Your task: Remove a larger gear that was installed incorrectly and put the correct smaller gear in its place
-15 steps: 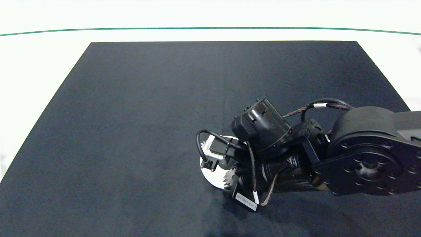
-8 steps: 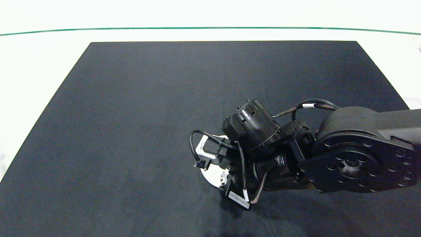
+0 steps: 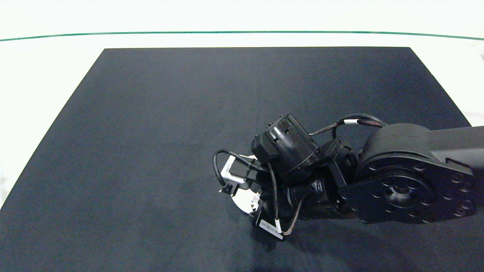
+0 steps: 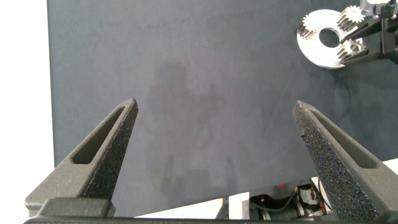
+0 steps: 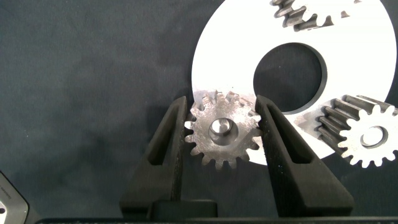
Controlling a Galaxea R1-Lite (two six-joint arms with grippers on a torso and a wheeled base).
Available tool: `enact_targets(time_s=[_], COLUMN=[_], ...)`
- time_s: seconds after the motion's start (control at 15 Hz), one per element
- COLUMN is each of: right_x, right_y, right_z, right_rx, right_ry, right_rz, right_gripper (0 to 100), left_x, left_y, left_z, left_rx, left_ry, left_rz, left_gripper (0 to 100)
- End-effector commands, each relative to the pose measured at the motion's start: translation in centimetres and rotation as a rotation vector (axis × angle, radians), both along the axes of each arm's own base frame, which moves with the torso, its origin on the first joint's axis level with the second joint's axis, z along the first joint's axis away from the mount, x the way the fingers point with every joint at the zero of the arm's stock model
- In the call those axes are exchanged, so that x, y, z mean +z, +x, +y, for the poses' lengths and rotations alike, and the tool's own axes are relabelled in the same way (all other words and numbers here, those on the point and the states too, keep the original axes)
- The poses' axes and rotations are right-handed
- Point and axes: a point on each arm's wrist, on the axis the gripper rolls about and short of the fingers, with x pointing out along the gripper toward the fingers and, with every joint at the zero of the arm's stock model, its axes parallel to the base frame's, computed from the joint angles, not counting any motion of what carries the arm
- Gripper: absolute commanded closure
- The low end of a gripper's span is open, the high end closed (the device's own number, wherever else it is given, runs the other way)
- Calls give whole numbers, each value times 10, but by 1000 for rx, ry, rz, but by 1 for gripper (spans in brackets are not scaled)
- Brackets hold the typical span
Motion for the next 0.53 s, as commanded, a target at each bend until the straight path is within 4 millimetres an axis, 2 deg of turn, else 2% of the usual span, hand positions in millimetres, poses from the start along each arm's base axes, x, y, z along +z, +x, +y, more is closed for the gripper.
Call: enact_targets(time_s=[0.07, 0.13, 0.2, 0.53], right_x=[-1, -3, -4, -1], right_y=[-1, -1, -2, -2], right_z=[-1, -1, -1, -3], right_rx=[3, 4, 3, 1], right_ry=[-10, -14, -17, -10], right_rz=[4, 6, 9, 6], right_gripper=[75, 75, 0, 0], left_x=[-1, -1, -1, -1], left_y=[-1, -1, -1, -1], left_z=[0, 0, 0, 0], left_rx=[0, 0, 0, 2], left_ry=[1, 1, 1, 1], left_rz=[1, 0, 0, 0], left_gripper=[0, 0, 0, 0])
